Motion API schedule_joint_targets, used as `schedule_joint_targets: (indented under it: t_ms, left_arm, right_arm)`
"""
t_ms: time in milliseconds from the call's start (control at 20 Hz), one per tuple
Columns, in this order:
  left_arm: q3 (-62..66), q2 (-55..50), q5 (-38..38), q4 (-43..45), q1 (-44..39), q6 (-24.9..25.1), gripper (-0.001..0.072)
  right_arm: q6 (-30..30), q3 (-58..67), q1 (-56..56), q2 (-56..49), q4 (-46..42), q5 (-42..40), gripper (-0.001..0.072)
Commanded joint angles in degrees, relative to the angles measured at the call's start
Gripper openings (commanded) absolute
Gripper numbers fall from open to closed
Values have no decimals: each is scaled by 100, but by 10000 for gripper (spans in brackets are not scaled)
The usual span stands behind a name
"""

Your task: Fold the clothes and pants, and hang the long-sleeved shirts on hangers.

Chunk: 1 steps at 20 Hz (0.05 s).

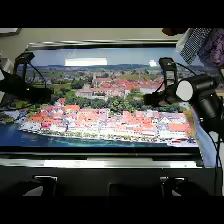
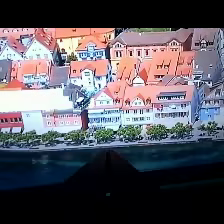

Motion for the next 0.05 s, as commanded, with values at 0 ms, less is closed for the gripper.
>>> schedule_joint_targets:
  t_ms: [0]
  left_arm:
    - [-2, 4, -7, 2, -4, 11, 21]
  right_arm:
    - [-22, 7, 15, 4, 9, 7, 34]
